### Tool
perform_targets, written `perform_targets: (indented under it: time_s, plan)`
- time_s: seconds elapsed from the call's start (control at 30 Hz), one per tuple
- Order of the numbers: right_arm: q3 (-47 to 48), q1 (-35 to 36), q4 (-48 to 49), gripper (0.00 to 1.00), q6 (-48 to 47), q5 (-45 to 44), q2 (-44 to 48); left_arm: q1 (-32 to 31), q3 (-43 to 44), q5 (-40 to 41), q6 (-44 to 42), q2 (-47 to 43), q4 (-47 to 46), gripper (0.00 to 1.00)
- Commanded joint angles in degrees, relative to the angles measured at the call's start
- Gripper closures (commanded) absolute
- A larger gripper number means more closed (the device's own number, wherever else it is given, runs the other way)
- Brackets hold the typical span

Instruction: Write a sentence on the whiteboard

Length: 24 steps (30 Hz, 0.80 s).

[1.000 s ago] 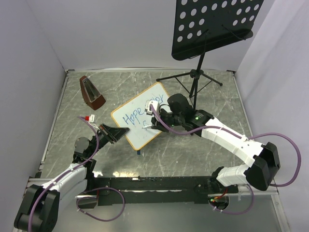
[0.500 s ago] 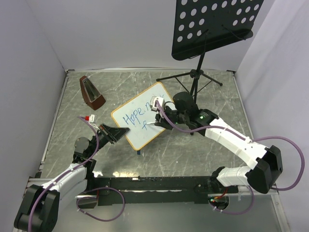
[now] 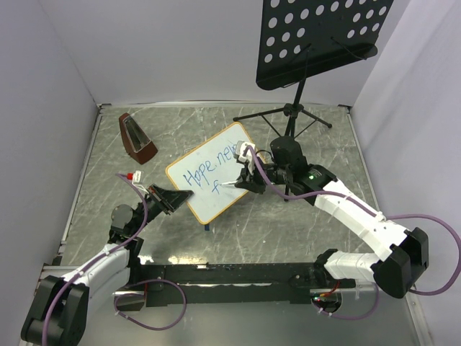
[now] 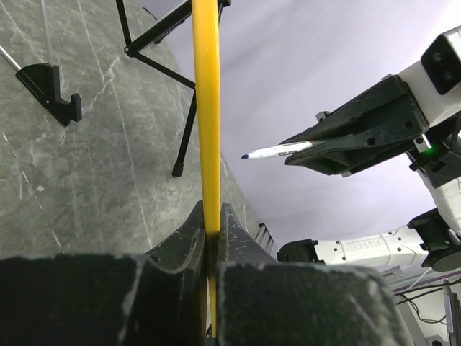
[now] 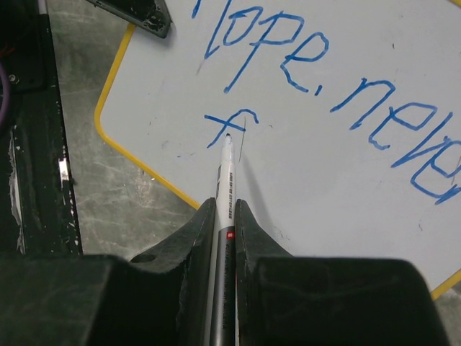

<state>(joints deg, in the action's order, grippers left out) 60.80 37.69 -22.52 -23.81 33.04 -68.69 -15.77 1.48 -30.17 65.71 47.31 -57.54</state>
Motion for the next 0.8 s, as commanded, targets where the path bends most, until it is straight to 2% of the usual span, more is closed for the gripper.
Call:
perform_targets:
  time_s: [0.0,0.77]
  plan:
    - [-1.0,-1.1,3.4,1.0,1.0,1.4,2.1,0.3,-3.3,-0.4,1.2,-1.8,-8.6,0.99]
    - [-2.6,-2.4,5.7,1.0,2.9,2.0,2.3,0.3,-3.1,-0.5,1.3,-2.0,-8.7,0.99]
